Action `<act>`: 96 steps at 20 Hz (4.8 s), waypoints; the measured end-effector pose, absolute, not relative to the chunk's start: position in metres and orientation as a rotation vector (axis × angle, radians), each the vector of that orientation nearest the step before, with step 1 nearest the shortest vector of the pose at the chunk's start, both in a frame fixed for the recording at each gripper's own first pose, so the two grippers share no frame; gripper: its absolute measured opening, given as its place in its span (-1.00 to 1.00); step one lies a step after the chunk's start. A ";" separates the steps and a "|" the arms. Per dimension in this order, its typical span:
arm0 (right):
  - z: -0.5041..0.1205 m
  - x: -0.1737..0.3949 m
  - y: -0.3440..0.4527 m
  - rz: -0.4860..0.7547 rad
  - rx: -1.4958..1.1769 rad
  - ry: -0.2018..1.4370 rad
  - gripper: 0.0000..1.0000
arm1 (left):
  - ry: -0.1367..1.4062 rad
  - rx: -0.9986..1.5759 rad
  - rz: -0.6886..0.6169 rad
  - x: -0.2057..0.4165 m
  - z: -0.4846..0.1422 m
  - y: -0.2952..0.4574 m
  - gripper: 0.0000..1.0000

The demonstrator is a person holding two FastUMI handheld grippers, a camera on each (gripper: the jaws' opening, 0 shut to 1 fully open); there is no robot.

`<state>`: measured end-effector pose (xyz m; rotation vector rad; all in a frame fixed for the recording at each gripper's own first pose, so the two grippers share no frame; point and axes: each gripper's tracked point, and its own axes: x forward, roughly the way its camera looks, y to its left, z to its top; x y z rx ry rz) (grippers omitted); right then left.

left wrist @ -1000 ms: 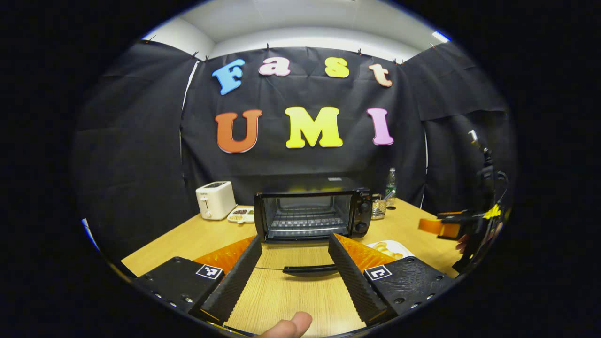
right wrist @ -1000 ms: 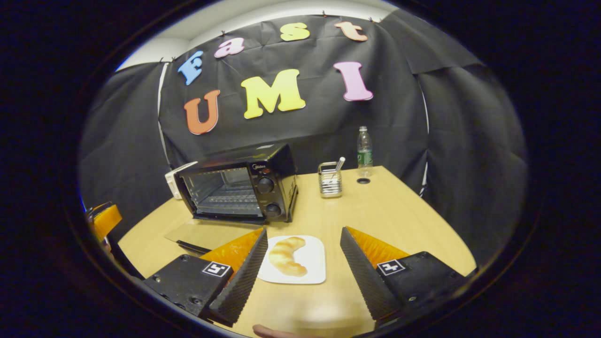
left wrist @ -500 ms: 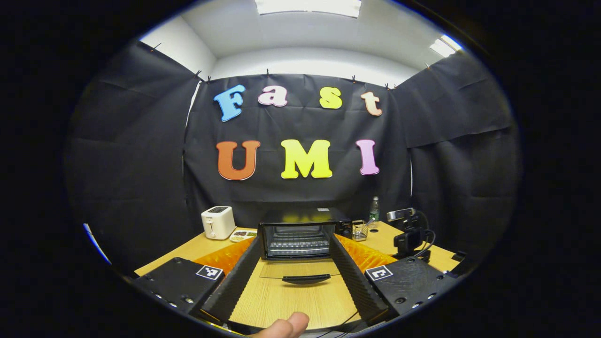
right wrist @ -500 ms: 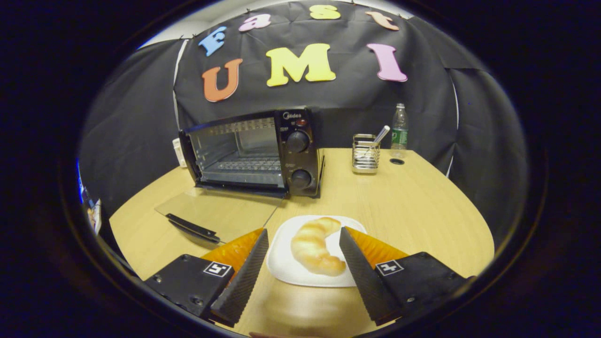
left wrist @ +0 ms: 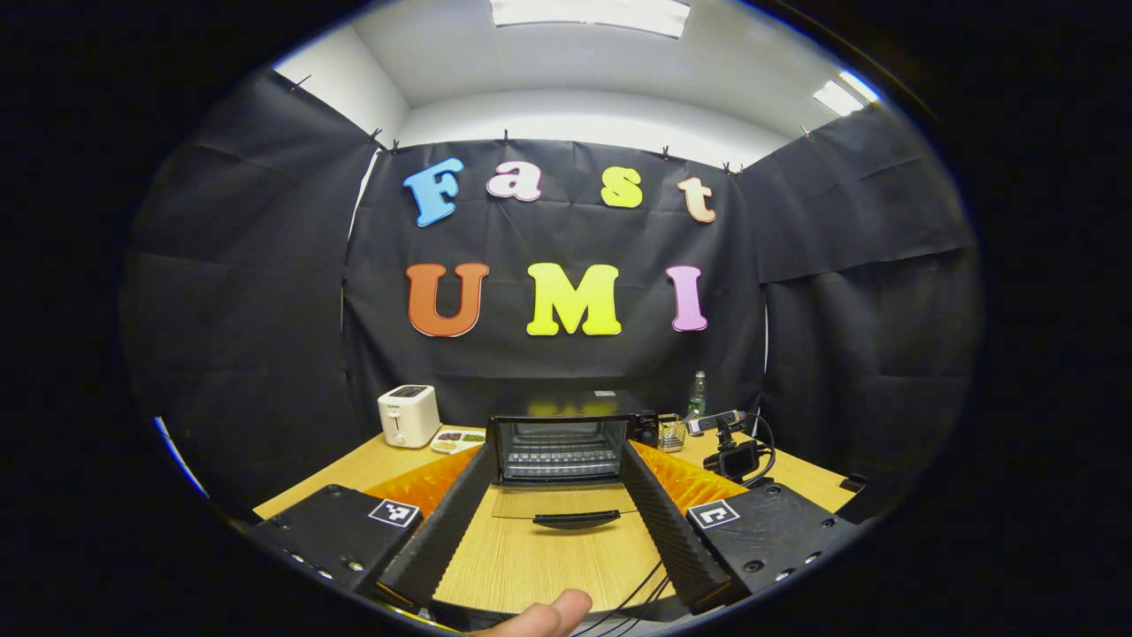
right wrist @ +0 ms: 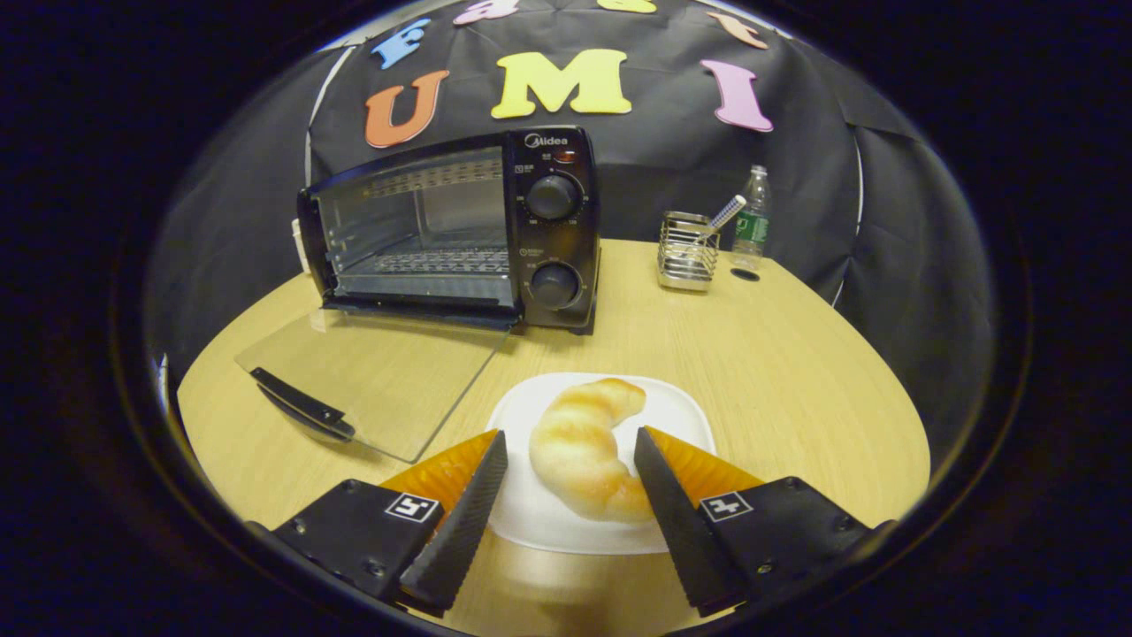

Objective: Open the electric oven with the left hand, put the food in, and close the electric oven.

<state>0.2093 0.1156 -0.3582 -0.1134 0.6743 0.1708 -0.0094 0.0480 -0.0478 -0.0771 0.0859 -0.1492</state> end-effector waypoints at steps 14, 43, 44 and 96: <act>-0.298 0.202 0.141 0.237 0.089 0.580 0.17 | 0.122 -0.119 -0.140 0.012 -0.075 0.073 0.87; -0.279 0.398 0.356 0.308 0.520 0.444 0.12 | 0.180 -0.054 0.027 0.070 -0.086 0.137 0.88; -0.287 0.405 0.364 0.325 0.459 0.442 0.05 | 0.187 -0.055 0.028 0.072 -0.090 0.136 0.88; -0.069 0.065 0.035 0.115 -0.027 0.050 0.93 | 0.793 -0.026 -0.156 0.124 -0.327 -0.041 0.89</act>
